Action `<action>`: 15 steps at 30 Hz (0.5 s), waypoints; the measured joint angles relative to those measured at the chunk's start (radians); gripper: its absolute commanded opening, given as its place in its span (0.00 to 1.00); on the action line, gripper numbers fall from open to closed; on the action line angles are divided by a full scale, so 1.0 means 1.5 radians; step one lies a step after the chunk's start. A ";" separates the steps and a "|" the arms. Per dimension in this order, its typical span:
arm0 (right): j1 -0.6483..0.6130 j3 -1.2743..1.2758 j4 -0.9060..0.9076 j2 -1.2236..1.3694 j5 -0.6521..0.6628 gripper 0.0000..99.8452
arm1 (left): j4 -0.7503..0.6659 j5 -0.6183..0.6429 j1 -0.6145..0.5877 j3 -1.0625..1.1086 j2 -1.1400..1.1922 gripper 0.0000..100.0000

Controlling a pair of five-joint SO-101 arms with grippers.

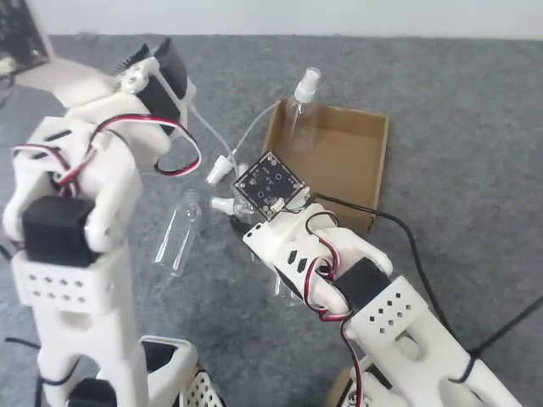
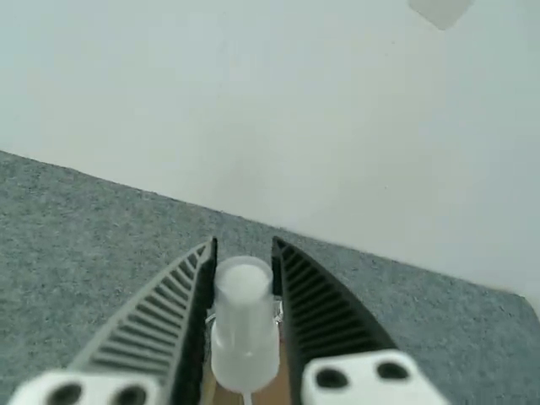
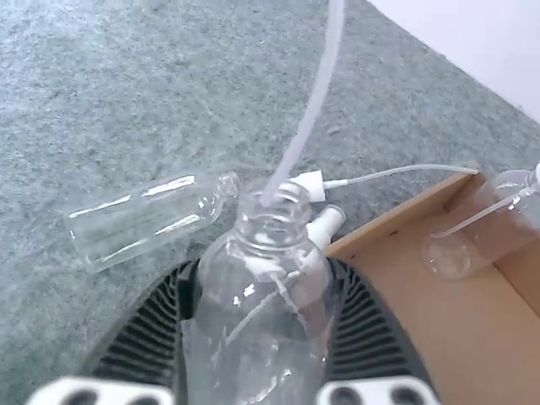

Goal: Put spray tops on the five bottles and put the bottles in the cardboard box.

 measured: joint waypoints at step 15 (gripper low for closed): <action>0.000 0.000 0.000 -0.007 0.000 0.01 | -0.054 0.002 0.000 0.058 0.001 0.01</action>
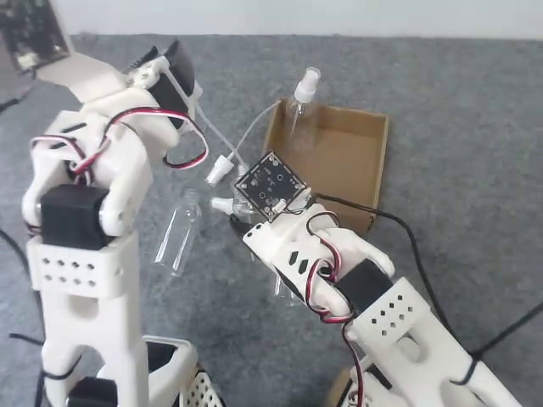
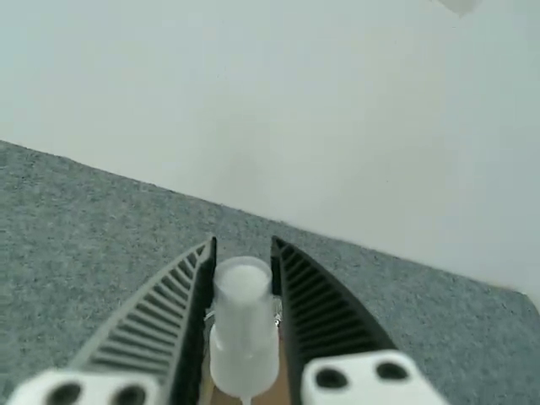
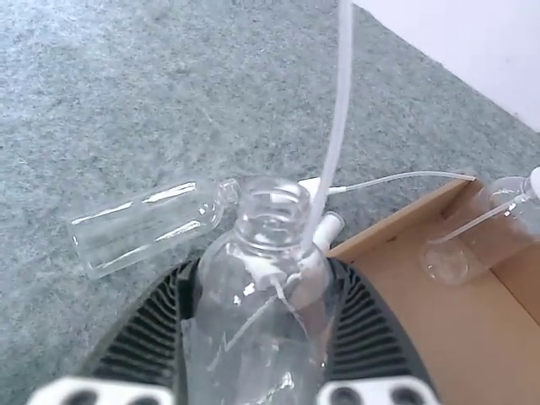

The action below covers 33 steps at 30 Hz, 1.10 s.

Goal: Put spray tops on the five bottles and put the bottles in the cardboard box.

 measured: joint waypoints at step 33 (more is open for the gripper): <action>-0.001 0.029 0.000 -0.005 0.000 0.01 | 0.053 -0.042 0.040 0.125 0.000 0.01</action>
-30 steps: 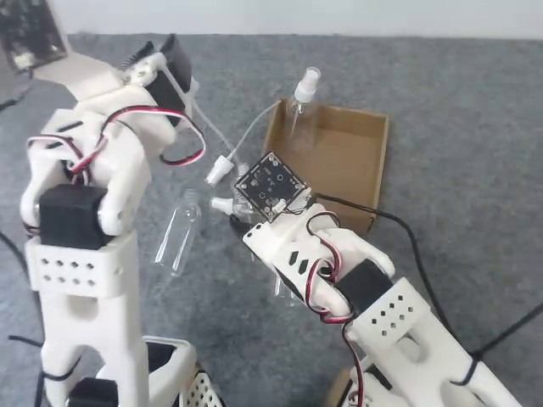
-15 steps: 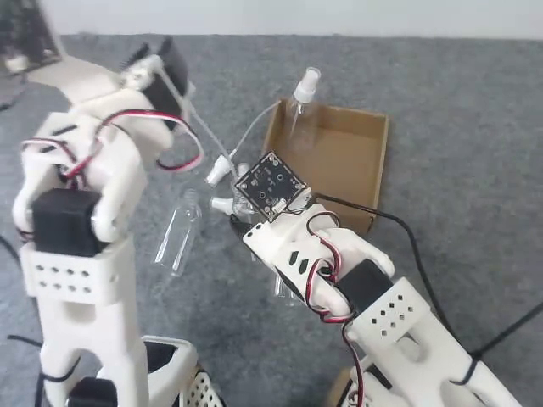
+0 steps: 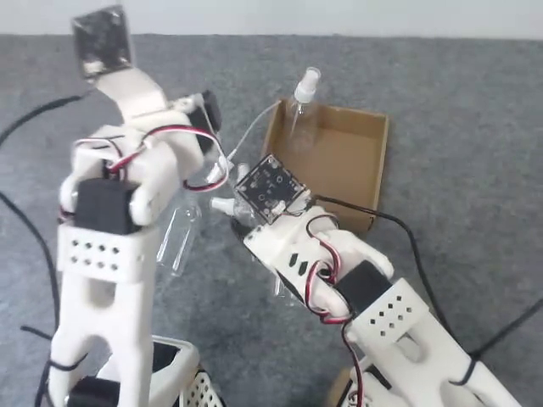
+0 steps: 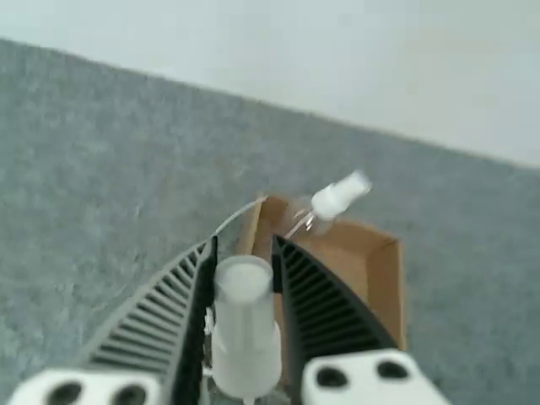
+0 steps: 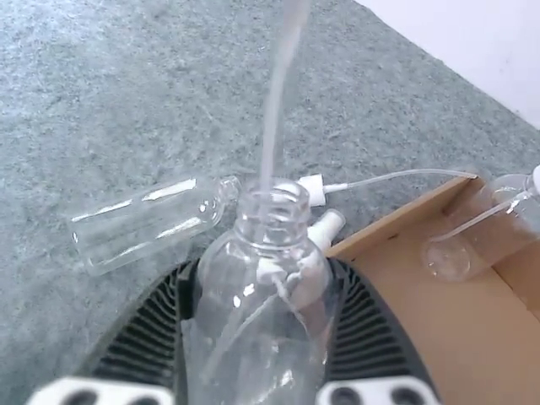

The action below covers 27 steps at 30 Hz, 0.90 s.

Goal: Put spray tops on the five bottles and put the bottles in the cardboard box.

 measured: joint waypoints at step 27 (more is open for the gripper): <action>0.040 0.185 -0.300 -0.040 -0.085 0.01 | -0.007 -0.040 0.102 0.123 -0.001 0.01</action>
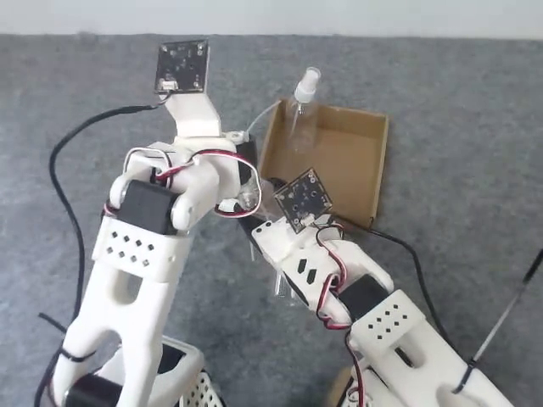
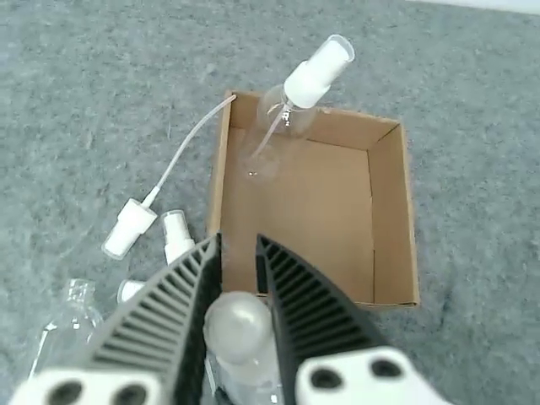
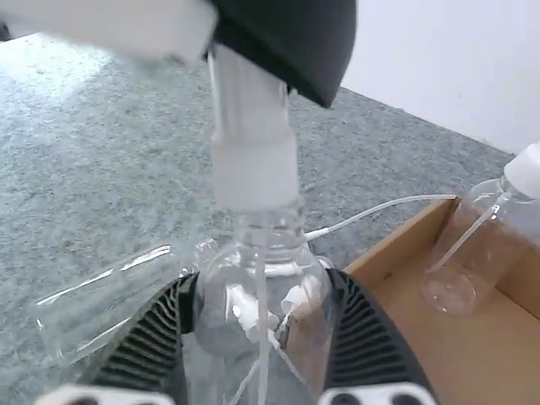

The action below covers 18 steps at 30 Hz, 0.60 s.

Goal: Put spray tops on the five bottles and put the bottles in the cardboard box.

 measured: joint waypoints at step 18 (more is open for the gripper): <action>0.003 -0.001 -0.001 -0.008 -0.001 0.01 | -0.038 -0.078 0.007 0.001 0.001 0.17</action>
